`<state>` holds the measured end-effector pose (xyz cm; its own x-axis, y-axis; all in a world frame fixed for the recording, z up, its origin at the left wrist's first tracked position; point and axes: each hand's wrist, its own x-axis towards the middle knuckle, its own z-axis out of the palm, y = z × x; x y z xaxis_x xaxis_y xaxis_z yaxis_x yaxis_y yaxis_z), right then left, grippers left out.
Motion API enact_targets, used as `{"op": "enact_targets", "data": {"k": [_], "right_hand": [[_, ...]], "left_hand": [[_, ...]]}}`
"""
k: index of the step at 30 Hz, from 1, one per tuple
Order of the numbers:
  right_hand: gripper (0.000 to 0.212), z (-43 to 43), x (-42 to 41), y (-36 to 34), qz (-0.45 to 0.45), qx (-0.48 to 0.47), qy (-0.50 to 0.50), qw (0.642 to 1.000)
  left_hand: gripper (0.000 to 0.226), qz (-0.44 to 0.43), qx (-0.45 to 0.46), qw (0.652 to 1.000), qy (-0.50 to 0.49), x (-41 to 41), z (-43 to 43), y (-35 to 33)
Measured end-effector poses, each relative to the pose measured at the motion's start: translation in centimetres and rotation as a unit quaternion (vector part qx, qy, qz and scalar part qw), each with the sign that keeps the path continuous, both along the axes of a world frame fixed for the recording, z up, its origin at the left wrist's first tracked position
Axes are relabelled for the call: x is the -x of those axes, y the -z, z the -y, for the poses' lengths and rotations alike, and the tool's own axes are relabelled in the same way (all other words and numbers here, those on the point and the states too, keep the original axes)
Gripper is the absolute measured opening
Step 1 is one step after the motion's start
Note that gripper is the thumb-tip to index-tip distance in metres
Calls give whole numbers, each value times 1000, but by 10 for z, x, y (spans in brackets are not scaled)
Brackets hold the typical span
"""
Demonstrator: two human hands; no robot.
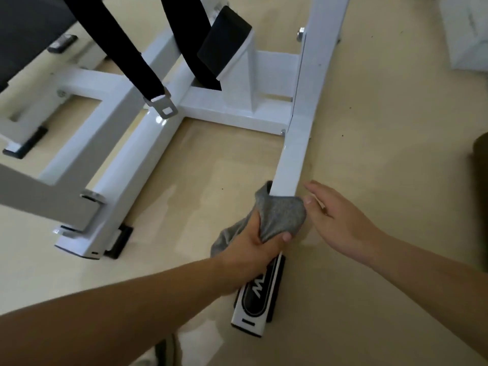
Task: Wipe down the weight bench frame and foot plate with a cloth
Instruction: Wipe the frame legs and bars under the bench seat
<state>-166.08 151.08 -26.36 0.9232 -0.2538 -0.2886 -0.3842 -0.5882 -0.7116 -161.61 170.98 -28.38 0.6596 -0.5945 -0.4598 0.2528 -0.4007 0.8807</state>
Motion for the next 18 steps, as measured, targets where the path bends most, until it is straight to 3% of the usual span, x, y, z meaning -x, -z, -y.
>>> {"op": "enact_targets", "data": {"k": [4, 8, 12, 18], "right_hand": [[54, -13, 15, 9, -10, -4, -13, 1000], [65, -32, 16, 14, -4, -40, 15, 999], [31, -47, 16, 11, -2, -80, 42, 996], [36, -47, 17, 1, -11, -95, 34, 995]], "left_hand": [[64, 44, -24, 998, -35, 69, -55, 5], [78, 39, -45, 997, 43, 29, -36, 1], [68, 53, -29, 998, -10, 31, -22, -9], [59, 99, -62, 992, -57, 88, -57, -2]]}}
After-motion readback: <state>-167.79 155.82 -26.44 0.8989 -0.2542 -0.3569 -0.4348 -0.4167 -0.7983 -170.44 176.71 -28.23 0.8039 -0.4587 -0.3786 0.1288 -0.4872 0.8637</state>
